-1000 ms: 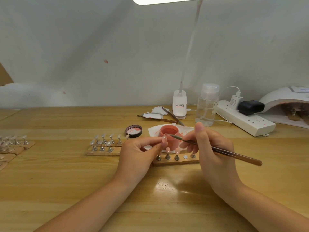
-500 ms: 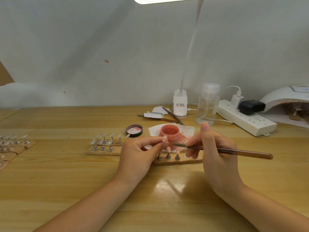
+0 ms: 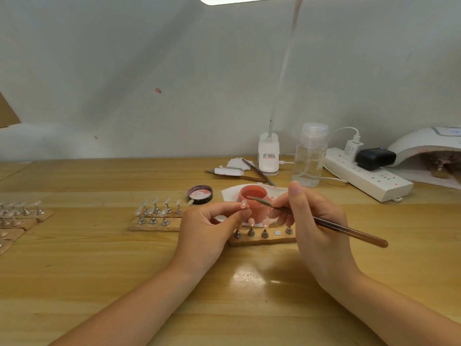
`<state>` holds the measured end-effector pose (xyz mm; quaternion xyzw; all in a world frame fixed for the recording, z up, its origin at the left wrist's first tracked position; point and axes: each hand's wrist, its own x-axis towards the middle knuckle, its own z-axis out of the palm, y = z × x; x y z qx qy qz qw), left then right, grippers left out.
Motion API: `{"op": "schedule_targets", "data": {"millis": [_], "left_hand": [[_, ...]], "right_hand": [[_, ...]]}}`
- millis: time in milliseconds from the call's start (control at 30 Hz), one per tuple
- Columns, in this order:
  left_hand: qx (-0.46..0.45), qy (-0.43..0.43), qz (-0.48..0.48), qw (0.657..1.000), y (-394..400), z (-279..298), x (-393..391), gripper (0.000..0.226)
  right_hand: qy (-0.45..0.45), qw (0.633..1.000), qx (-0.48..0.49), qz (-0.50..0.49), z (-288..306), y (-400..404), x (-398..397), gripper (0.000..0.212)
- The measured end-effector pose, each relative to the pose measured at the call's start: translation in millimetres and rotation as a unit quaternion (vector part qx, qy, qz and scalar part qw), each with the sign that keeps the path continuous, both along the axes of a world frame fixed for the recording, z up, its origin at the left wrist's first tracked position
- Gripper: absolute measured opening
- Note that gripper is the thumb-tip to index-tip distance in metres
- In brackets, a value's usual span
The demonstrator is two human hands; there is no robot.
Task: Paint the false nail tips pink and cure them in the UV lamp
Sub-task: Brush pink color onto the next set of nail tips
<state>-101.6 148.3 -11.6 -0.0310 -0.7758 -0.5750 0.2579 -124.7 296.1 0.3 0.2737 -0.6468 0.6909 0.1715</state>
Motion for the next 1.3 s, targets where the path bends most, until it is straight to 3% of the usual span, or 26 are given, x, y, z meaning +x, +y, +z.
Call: {"op": "schedule_targets", "data": {"millis": [167, 333, 467, 633, 833, 1000, 1200, 1300], "left_hand": [[0.002, -0.008, -0.003, 1.000, -0.8, 0.5, 0.0, 0.011], [-0.022, -0.010, 0.009, 1.000, -0.3, -0.2, 0.0, 0.015], [-0.017, -0.008, 0.007, 1.000, 0.0, 0.3, -0.3, 0.015], [-0.031, -0.009, 0.005, 0.999, 0.8, 0.1, 0.2, 0.015], [-0.017, -0.012, 0.014, 1.000, 1.2, -0.4, -0.9, 0.013], [-0.039, -0.007, 0.008, 0.999, 2.3, 0.5, 0.3, 0.017], [-0.051, -0.007, 0.013, 0.999, 2.0, 1.0, 0.5, 0.020], [-0.064, -0.006, 0.018, 0.998, 2.1, 1.4, 1.4, 0.025]], "right_hand": [[-0.017, 0.999, -0.035, -0.002, -3.2, 1.6, 0.0, 0.048], [0.005, 1.000, 0.013, -0.011, 0.0, 1.8, -1.6, 0.038], [-0.013, 1.000, -0.013, -0.005, -2.8, 3.8, -1.6, 0.045], [0.048, 0.998, 0.033, -0.017, -1.5, 3.9, -4.1, 0.033], [0.027, 1.000, -0.001, -0.011, -3.6, 4.6, -1.9, 0.040], [0.066, 0.996, 0.061, -0.021, -1.7, 4.4, -5.3, 0.031], [0.034, 0.999, 0.001, -0.020, -1.9, 5.5, -3.6, 0.041], [0.058, 0.997, 0.048, -0.030, -0.8, 5.8, -6.1, 0.036]]}}
